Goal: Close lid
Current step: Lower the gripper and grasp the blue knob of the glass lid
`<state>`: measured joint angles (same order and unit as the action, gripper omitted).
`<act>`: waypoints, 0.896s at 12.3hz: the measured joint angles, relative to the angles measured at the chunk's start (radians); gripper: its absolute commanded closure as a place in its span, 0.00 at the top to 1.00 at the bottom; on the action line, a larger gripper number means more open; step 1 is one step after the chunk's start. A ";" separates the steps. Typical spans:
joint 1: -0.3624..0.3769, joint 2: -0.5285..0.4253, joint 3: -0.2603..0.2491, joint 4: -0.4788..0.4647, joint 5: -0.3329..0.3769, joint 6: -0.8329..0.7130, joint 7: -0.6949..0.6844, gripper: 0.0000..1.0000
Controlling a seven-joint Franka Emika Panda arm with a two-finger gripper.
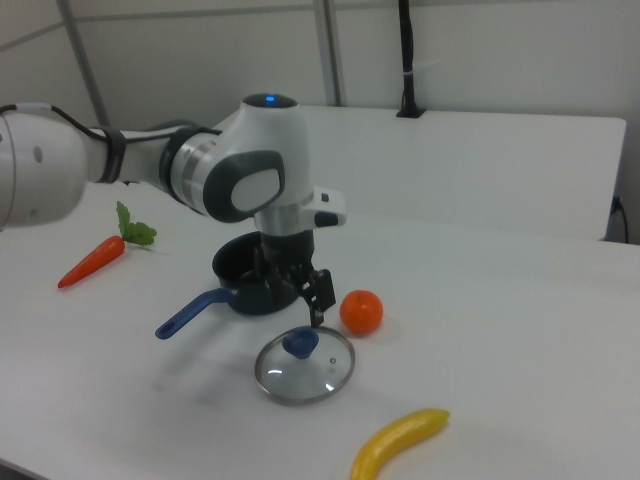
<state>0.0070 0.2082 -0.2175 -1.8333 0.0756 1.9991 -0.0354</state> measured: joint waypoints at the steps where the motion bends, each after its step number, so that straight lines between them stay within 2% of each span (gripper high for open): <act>1: 0.011 0.015 0.000 -0.018 0.000 0.028 -0.003 1.00; 4: 0.031 0.056 0.000 -0.056 -0.001 0.097 -0.042 0.95; 8: 0.031 0.082 -0.001 -0.061 -0.001 0.111 -0.064 0.92; 11: 0.029 0.089 -0.003 -0.061 -0.001 0.112 -0.075 0.78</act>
<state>0.0365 0.2976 -0.2203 -1.8948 0.0749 2.1107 -0.1107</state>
